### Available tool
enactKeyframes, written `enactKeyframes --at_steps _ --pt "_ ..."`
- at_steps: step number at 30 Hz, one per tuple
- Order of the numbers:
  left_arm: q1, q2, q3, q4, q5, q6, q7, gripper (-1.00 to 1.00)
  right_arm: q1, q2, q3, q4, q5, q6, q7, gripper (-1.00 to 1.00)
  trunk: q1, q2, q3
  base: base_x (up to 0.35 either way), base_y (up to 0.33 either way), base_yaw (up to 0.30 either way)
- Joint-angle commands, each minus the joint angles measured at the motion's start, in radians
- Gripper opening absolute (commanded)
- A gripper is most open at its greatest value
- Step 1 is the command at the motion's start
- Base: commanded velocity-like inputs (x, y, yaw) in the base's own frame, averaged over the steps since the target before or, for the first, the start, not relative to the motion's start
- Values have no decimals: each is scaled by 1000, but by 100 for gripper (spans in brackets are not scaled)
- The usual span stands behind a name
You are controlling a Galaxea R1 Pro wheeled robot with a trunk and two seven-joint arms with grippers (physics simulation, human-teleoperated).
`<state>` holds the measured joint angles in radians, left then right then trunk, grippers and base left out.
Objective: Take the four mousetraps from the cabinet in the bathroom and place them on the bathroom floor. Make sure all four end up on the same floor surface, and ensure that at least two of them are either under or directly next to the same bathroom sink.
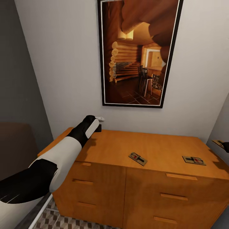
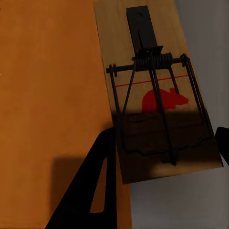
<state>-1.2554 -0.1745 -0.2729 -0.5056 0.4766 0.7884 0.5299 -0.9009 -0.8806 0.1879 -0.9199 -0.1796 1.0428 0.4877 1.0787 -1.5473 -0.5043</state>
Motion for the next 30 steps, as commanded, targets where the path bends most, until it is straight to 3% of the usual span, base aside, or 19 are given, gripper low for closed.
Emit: enactKeyframes --at_steps 1,8,23,28,30 --pt "-1 0 -3 -1 7 3 6 -100 -2 -1 4 0 -10 4 -4 -100 0 -1 -1 0 0 0" --pt "-1 0 -3 -2 7 4 5 -100 -2 -1 4 0 -9 4 -5 -100 0 -1 -1 -59 0 0" --pt "-1 0 -3 -2 5 3 6 -100 -2 5 -1 -18 -5 4 -3 -100 0 -1 -1 -328 0 0" --pt "-1 0 -3 -2 5 2 4 -100 -2 9 -1 -90 -11 4 0 -100 0 -1 -1 -221 0 0" --pt "-1 0 -3 -2 5 1 2 -100 -1 18 -2 -163 -13 4 -1 -100 0 -1 -1 -59 0 0"
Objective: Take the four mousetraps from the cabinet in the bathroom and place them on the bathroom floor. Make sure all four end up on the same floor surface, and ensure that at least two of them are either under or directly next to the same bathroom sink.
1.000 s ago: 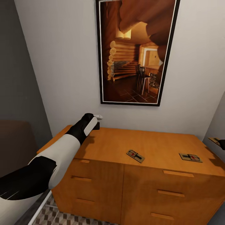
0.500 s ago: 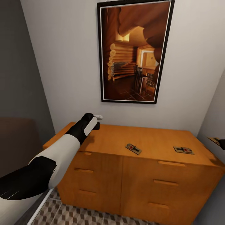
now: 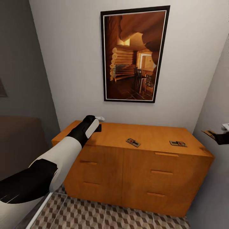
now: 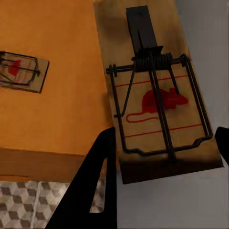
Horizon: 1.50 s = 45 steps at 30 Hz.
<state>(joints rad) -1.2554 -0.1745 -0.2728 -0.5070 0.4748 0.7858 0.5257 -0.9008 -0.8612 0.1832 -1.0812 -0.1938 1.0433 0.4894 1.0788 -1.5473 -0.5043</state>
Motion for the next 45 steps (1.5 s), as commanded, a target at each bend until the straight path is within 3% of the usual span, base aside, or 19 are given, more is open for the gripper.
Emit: enactKeyframes --at_steps 1,3,4,6,7,8,9,12,13,15,17,18,22,26,33,42,45 --pt "-1 0 -3 -1 7 3 6 -100 -1 9 3 -22 0 4 -3 -100 0 -1 -1 -37 0 0" --pt "-1 0 -3 -1 7 2 4 -100 -1 97 0 -101 1 4 -9 -100 0 -1 -1 -19 0 0" --pt "-1 0 -3 -1 7 2 4 -100 -1 128 -3 -117 2 4 -12 -100 0 -1 -1 -12 0 0" --pt "-1 0 -3 -1 7 1 4 -100 -1 267 -39 -159 8 4 -43 -100 0 -1 -1 -6 0 0" --pt "-1 0 -3 -1 7 1 4 -100 -1 305 -53 -166 12 4 -59 -100 0 -1 -1 -4 0 0" --pt "-1 0 -2 -1 7 0 4 -100 -1 383 -82 -177 25 4 -104 -100 0 -1 -1 -3 0 0" --pt "-1 0 -2 -1 7 0 4 -100 -1 423 -94 -182 33 4 -132 -100 0 -1 -1 -2 0 0" --pt "-1 0 -2 -1 8 0 4 -100 -1 652 -143 -200 83 4 -341 -100 0 -1 -1 0 0 0" --pt "-1 0 -2 -1 8 0 3 -100 -1 685 -147 -205 87 4 -376 -100 0 -1 -1 0 0 0" --pt "-1 0 -2 -1 13 0 -1 -100 -1 792 -162 -240 96 4 -493 -100 0 -1 -1 0 0 0" --pt "-1 0 -2 -1 21 0 -13 -100 -1 840 -172 -282 100 4 -548 -100 0 -1 -1 -4 0 0" --pt "-1 0 -2 -1 27 0 -25 -100 -1 859 -177 -310 101 4 -570 -100 0 -1 -1 -70 0 0" --pt "-1 0 -2 -1 40 0 -50 -100 -1 886 -190 -352 103 4 -602 -100 0 -1 -1 -211 0 0" --pt "-1 0 -2 -1 47 1 -56 -100 -1 893 -213 -357 104 4 -613 -100 0 -1 -1 -320 0 0" --pt "-1 0 -2 -1 48 3 -56 -100 3 893 -217 -356 107 4 -663 -100 0 -1 -1 -344 0 0" --pt "-1 0 -2 0 49 6 -57 -100 126 892 -213 -358 111 4 -714 -100 0 -1 -1 -346 0 0" --pt "-1 0 -2 1 51 7 -58 -100 154 893 -208 -354 108 -54 -725 -100 0 -1 -1 -346 0 0"
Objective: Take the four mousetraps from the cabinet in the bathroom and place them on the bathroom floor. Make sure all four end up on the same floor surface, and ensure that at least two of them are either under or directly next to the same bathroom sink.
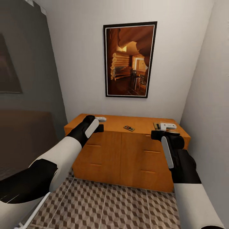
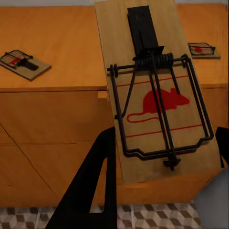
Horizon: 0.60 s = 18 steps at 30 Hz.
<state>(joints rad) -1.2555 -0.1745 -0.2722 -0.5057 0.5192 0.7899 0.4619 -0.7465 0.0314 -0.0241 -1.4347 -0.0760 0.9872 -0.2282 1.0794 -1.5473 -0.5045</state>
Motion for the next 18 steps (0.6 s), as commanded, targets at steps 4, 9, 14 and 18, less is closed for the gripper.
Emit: enactKeyframes --at_steps 4,9,14,18 --pt "-1 0 -2 -1 7 3 6 -100 9 1 1 28 -10 -32 -16 -100 -1 -1 -1 -346 0 0" --pt "-1 0 -3 0 6 1 6 -100 11 1 2 68 -11 -61 -18 -100 -1 -1 -1 -287 0 0" --pt "-1 0 -3 0 6 1 6 -100 12 0 3 84 -11 -66 -15 -100 -1 -1 -1 -70 0 0" --pt "-1 0 -3 0 5 0 6 -100 12 -2 2 87 -11 -63 -12 -100 -1 -1 -1 -12 0 0"
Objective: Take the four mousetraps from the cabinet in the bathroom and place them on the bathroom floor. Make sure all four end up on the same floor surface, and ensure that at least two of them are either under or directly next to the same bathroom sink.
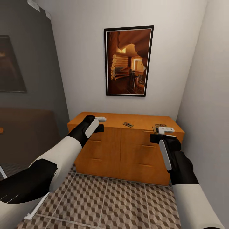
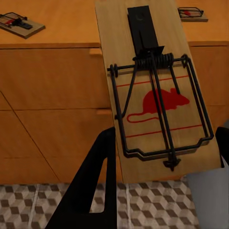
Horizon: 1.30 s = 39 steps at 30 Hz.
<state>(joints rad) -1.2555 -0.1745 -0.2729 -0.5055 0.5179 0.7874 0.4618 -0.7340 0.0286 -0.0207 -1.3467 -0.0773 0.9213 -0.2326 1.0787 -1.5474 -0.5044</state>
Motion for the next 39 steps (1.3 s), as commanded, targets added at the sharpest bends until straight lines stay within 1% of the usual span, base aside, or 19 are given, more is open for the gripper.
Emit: enactKeyframes --at_steps 1,6,12,20,24,39 --pt "-1 0 -3 -1 7 3 5 -100 -1 0 -1 -1 -10 4 -7 -100 0 -1 -1 -4 0 0" --pt "-1 0 -3 -2 6 2 -19 -100 -1 -6 -2 1 -9 10 -7 -100 0 -1 -1 -1 0 0" --pt "-1 0 -3 -2 5 -1 -32 -100 -1 -8 -2 2 -11 11 -7 -100 0 -1 -1 0 0 0" --pt "-1 0 -3 -2 5 -2 -35 -100 -1 -12 -4 6 -13 14 -4 -100 0 -1 -1 0 0 0" --pt "-1 0 -3 -2 6 0 -35 -100 -1 -13 -5 34 -13 18 -4 -100 0 -1 -1 -27 11 0" --pt "-1 0 -3 -1 13 5 -35 -100 -1 -12 -5 38 -10 17 -5 -100 0 -1 -1 -272 115 0"
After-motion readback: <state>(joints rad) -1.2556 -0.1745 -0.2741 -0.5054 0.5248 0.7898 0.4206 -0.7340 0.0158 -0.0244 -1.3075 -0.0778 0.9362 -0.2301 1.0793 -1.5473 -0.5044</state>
